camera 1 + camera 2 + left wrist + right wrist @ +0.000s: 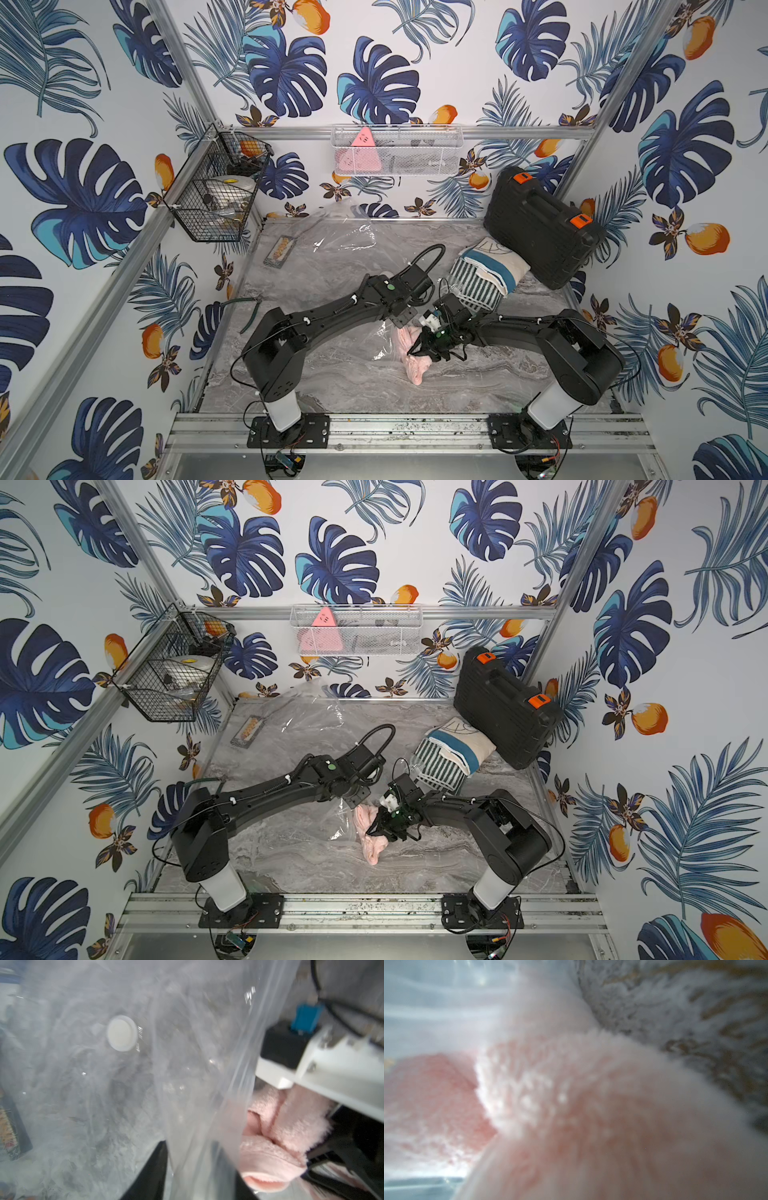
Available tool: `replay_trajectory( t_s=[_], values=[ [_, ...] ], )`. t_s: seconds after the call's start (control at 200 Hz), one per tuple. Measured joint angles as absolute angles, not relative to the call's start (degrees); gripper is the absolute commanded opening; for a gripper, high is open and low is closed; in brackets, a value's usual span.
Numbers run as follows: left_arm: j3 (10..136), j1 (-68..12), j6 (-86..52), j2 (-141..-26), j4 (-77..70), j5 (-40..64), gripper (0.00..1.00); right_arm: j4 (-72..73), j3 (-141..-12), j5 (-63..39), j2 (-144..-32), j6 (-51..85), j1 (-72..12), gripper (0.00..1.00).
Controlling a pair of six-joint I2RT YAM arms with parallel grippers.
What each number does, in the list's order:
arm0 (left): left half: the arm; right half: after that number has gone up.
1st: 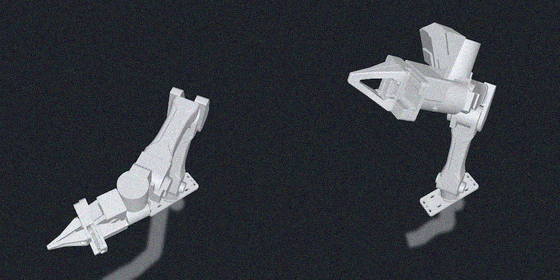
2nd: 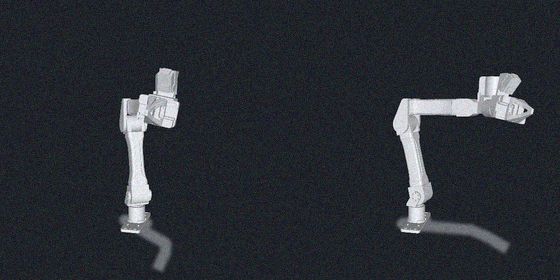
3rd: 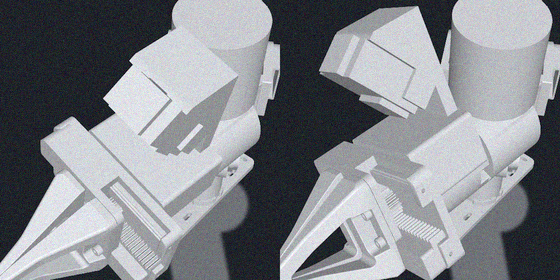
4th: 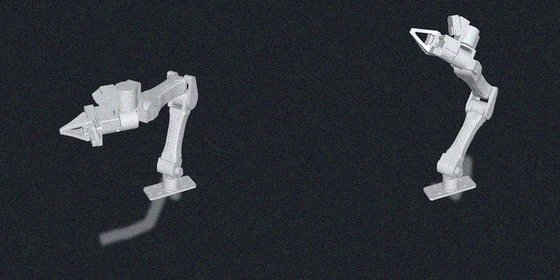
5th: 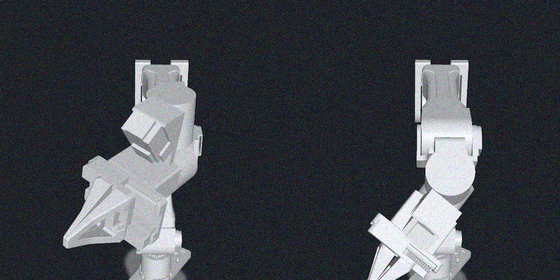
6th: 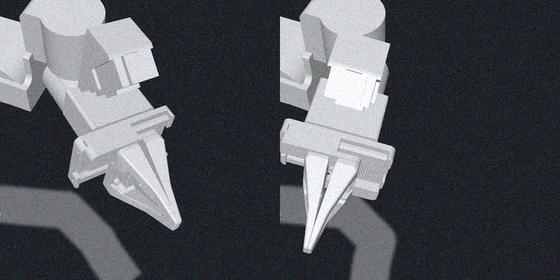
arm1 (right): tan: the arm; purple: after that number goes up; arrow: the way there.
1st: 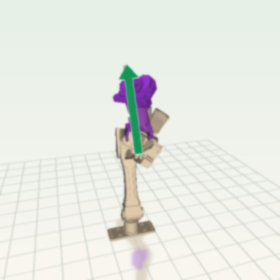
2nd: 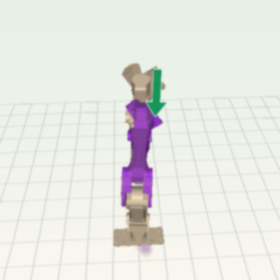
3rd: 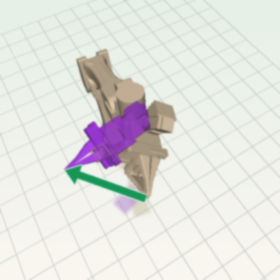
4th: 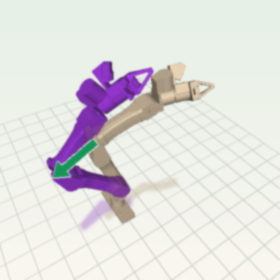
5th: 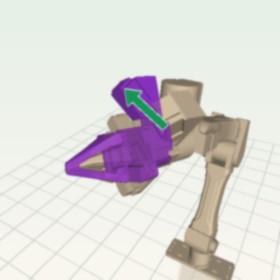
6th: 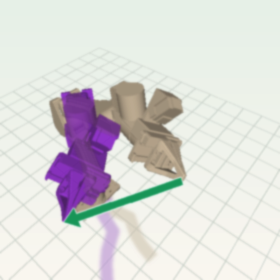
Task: Place the folded towel into the vacuum bag
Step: Open the vacuum bag at the center of the board.
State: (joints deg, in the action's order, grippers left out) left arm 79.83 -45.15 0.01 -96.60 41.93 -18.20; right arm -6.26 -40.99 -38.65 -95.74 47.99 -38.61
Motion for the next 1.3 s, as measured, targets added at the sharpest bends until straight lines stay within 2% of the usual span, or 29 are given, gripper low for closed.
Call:
replay_trajectory(
  t_s=[0.12, 0.27, 0.315, 0.42, 0.525, 0.666, 0.861, 1.026, 1.111, 1.161, 1.226, 1.301],
  values=[
    [78.7, -44.5, -2.5, -89.8, 41.4, -17.0, 0.11, -4.6, -40.7, -40.1, -96.4, 48.4, -38.0, 0.0],
    [75.4, -44.4, -5.9, -84.8, 41.7, -14.7, 0.16, -4.0, -40.6, -42.0, -97.2, 48.4, -37.2, 0.0],
    [74.4, -44.4, -6.4, -84.0, 41.6, -14.1, 0.22, -4.0, -40.7, -42.1, -97.3, 48.4, -37.1, 0.0],
    [73.5, -44.4, -7.1, -85.0, 41.5, -13.2, 0.47, -4.6, -41.1, -41.9, -97.2, 48.4, -37.1, 0.0],
    [75.0, -44.7, -7.3, -88.7, 41.2, -11.9, 0.63, -5.4, -41.4, -41.0, -96.9, 48.4, -37.3, 0.0],
    [79.8, -47.1, -5.1, -93.1, 41.1, -12.0, 0.74, -5.3, -41.2, -41.1, -96.9, 48.4, -37.3, 0.0],
    [82.2, -49.6, -0.3, -98.0, 41.2, -11.9, 0.78, -4.9, -41.1, -41.4, -97.0, 48.4, -37.1, 0.0],
    [82.8, -49.5, 2.9, -101.9, 41.3, -13.8, 0.75, -4.6, -40.8, -41.7, -97.1, 48.4, -36.9, 0.0],
    [82.5, -49.0, 3.9, -103.3, 39.9, -15.2, 0.65, -3.8, -40.3, -42.4, -97.1, 48.6, -36.5, 0.0],
    [82.0, -48.5, 4.4, -104.1, 38.5, -16.1, 0.54, -3.3, -39.9, -42.6, -97.1, 48.7, -36.2, 0.0],
    [81.2, -47.7, 4.6, -104.8, 36.8, -18.2, 0.26, -2.7, -39.2, -42.7, -96.6, 48.9, -35.9, 0.0],
    [80.1, -46.8, 5.5, -104.1, 34.5, -22.0, 0.13, -1.3, -37.9, -42.8, -96.1, 49.3, -35.6, 0.0]
  ],
)
